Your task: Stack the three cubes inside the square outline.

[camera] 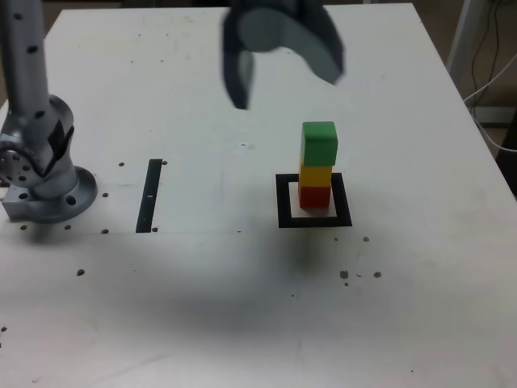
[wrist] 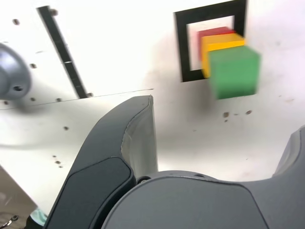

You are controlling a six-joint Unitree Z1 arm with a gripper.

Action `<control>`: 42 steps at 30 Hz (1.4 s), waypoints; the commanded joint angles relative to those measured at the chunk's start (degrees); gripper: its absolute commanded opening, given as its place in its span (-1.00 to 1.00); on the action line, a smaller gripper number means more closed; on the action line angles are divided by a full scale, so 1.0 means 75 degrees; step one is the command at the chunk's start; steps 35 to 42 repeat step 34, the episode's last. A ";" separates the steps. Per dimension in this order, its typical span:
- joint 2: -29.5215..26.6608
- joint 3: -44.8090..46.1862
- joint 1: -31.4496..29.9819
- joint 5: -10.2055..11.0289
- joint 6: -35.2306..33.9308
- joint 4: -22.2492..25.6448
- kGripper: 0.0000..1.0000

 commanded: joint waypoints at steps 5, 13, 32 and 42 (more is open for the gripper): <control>-0.0955 0.0902 0.0012 0.0071 -0.0004 0.0039 0.99; -0.1911 0.3011 0.0033 0.0123 -0.0023 -0.0201 0.99; -0.2537 0.7249 0.0282 0.0115 -0.0035 -0.3337 0.99; -0.2575 0.7254 0.0282 0.0114 -0.0032 -0.3411 0.99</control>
